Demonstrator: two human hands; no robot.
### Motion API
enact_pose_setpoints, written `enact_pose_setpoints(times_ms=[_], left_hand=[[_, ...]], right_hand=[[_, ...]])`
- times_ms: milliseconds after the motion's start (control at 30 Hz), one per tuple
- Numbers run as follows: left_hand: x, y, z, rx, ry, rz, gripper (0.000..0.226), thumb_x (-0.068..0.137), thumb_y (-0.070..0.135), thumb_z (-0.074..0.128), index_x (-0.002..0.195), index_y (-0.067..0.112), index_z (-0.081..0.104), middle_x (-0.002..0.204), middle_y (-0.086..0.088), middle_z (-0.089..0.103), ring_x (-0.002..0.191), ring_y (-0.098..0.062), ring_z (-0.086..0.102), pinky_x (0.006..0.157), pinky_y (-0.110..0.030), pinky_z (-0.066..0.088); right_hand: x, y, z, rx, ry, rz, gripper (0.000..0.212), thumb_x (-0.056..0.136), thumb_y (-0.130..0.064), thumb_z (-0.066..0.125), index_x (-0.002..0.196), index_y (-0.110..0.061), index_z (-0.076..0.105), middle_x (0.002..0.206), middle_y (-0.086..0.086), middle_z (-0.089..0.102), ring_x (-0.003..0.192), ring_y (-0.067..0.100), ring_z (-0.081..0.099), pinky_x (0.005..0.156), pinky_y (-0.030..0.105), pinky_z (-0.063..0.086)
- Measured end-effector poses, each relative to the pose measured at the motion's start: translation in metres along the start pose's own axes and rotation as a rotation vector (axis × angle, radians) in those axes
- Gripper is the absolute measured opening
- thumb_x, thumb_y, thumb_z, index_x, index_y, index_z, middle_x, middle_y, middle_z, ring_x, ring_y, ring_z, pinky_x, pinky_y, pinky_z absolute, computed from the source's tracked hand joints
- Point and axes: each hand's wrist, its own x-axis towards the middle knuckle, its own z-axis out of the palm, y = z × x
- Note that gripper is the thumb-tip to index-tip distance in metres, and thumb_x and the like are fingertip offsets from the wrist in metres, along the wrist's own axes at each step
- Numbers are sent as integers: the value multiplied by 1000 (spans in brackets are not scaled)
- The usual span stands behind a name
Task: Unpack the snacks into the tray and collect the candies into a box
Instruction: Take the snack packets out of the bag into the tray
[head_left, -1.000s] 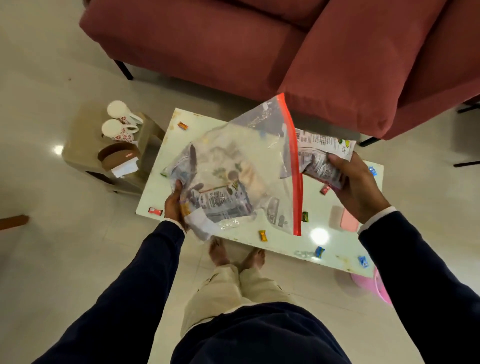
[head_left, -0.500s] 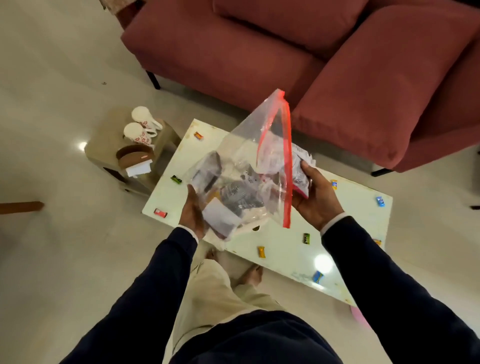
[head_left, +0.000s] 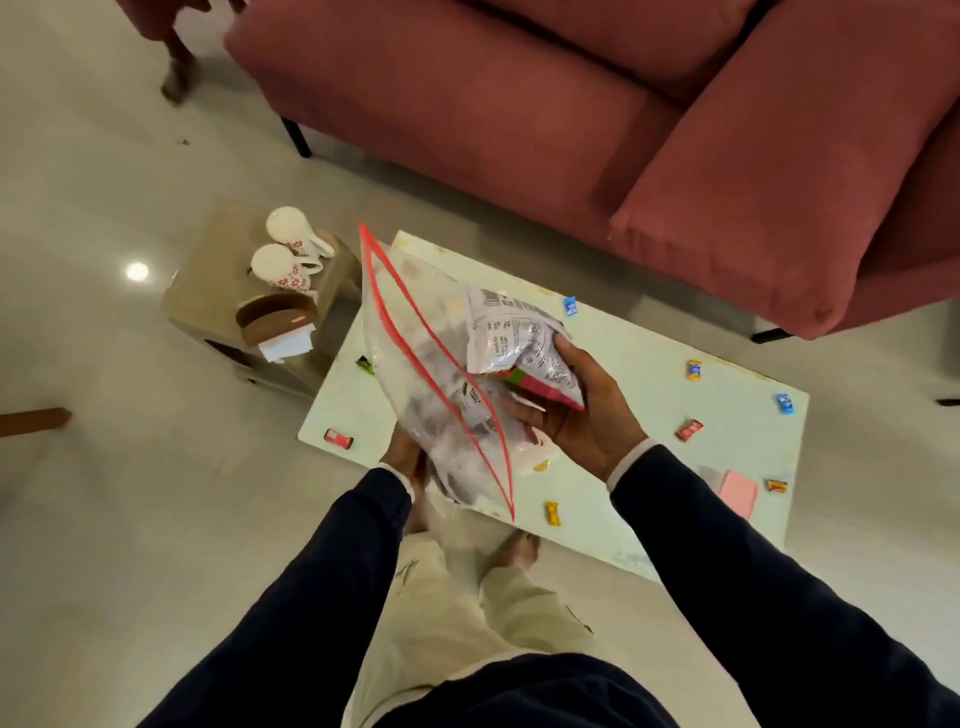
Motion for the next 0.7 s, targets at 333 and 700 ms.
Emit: enact_pose_setpoints(times_ms=[333, 700], left_hand=[[58, 37, -126, -60, 52, 265, 89, 51, 45, 92, 125, 6, 61, 111, -14, 71, 100, -37, 67, 80, -46, 59], [142, 63, -172, -34, 48, 402, 46, 71, 21, 75, 113, 9, 62, 80, 0, 71, 67, -22, 69, 51, -31, 54]], right_hand=[[105, 6, -15, -395, 354, -164, 39, 98, -30, 64, 134, -20, 57, 117, 12, 74, 88, 31, 76, 69, 39, 63], [277, 67, -59, -1627, 270, -178, 34, 83, 8, 59, 83, -20, 78, 143, 16, 52, 135, 36, 44, 107, 32, 42]])
